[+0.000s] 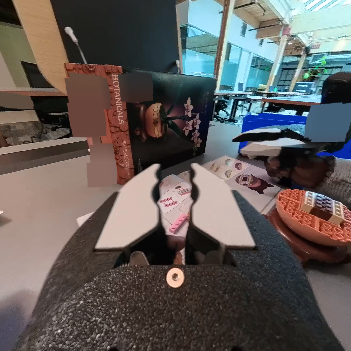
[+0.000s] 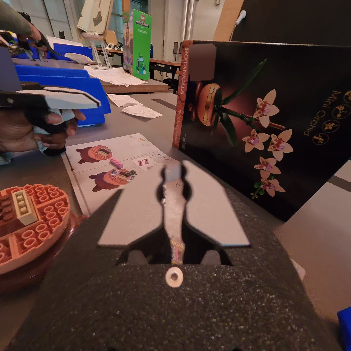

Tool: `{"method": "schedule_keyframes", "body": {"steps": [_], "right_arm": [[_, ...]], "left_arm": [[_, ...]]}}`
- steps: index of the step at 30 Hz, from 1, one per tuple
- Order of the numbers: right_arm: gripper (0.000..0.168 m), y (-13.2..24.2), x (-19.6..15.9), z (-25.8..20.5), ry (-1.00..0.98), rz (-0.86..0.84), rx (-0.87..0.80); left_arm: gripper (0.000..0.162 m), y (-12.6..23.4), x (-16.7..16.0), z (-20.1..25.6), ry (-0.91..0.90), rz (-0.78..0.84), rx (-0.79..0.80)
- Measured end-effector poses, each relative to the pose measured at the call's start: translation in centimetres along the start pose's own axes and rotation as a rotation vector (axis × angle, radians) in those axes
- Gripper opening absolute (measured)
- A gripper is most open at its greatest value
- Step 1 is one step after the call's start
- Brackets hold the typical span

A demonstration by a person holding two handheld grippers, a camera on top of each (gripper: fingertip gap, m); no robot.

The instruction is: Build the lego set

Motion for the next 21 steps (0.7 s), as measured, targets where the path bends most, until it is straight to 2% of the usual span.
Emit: {"method": "schedule_keyframes", "body": {"steps": [1, 5, 10, 11, 13, 15, 19, 21], "right_arm": [[0.004, 0.0, 0.0, -0.2, 0.014, 0.005, 0.006], [0.004, -0.3, -0.1, -0.5, 0.046, -0.026, -0.006], [0.007, -0.5, -0.1, -0.5, 0.051, -0.047, 0.006], [0.011, -0.6, -0.1, -0.6, 0.051, -0.05, 0.028], [0.029, -0.9, 0.3, -0.9, 0.061, -0.022, 0.097], [0.033, -1.6, 1.6, -1.3, 0.086, -0.021, 0.198], [0.044, -5.0, 3.9, -3.1, 0.214, -0.271, 0.457], [0.032, -7.7, 4.1, -4.0, 0.267, -0.411, 0.534]], "left_arm": [[0.001, 0.0, 0.0, 0.2, -0.012, 0.001, -0.014], [0.0, -0.1, -0.2, -0.1, 0.01, -0.022, -0.006], [0.004, 0.1, -0.1, -0.4, 0.052, -0.005, -0.011], [0.005, 0.0, -0.1, -0.4, 0.056, -0.006, -0.015], [0.012, 0.0, -0.1, -0.5, 0.062, -0.008, -0.008], [0.023, 0.0, -0.1, -0.6, 0.069, -0.003, -0.003], [0.039, 0.2, 0.1, -0.5, 0.094, 0.027, -0.033], [0.04, 0.4, 0.3, -0.4, 0.117, 0.049, -0.077]]}}
Point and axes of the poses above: each gripper's, where its closed fingertips meet, y back along the fingers, x out of its top, z = x × y across the jaws, the point moved 6 cm from there along y, back along the fingers, and after that the axes turned 14 degrees about -z, right-handed, at the moved point
